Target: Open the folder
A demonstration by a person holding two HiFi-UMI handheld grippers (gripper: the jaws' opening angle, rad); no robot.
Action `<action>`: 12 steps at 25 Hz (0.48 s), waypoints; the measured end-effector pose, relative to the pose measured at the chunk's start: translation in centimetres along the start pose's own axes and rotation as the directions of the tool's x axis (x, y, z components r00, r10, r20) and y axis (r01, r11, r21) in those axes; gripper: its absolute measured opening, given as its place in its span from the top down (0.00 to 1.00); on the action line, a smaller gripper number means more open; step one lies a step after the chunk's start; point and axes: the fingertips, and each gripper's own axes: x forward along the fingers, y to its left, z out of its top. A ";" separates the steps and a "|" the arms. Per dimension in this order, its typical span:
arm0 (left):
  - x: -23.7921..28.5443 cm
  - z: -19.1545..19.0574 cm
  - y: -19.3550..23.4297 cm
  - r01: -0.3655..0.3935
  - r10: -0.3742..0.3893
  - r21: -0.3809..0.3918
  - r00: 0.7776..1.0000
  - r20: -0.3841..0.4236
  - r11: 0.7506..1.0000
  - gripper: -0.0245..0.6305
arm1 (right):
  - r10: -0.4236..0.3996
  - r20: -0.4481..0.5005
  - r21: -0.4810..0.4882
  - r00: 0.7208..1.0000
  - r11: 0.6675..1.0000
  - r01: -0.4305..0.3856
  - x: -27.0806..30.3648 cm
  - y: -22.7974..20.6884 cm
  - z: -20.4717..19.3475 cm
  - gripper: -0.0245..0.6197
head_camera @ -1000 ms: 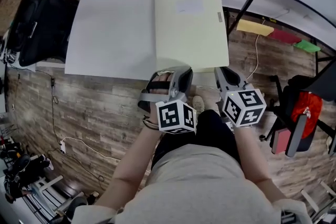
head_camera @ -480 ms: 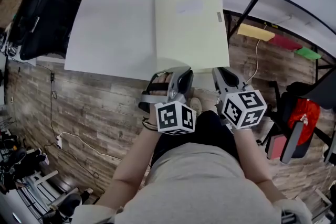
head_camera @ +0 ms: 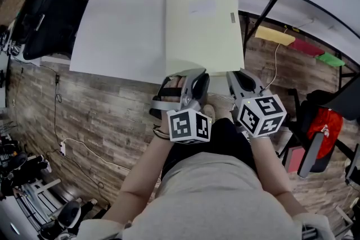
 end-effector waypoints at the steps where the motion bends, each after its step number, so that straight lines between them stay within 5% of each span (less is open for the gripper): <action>1: 0.1 0.2 0.0 -0.005 0.005 0.002 1.000 0.002 1.000 0.86 | 0.004 0.001 -0.002 1.000 1.000 -0.004 -0.1 0.0 0.1 0.93; 12: 0.1 1.1 1.2 -0.021 0.021 0.000 1.000 0.008 1.000 0.86 | 0.029 -0.007 -0.032 1.000 0.999 -0.030 -0.1 1.2 0.5 0.93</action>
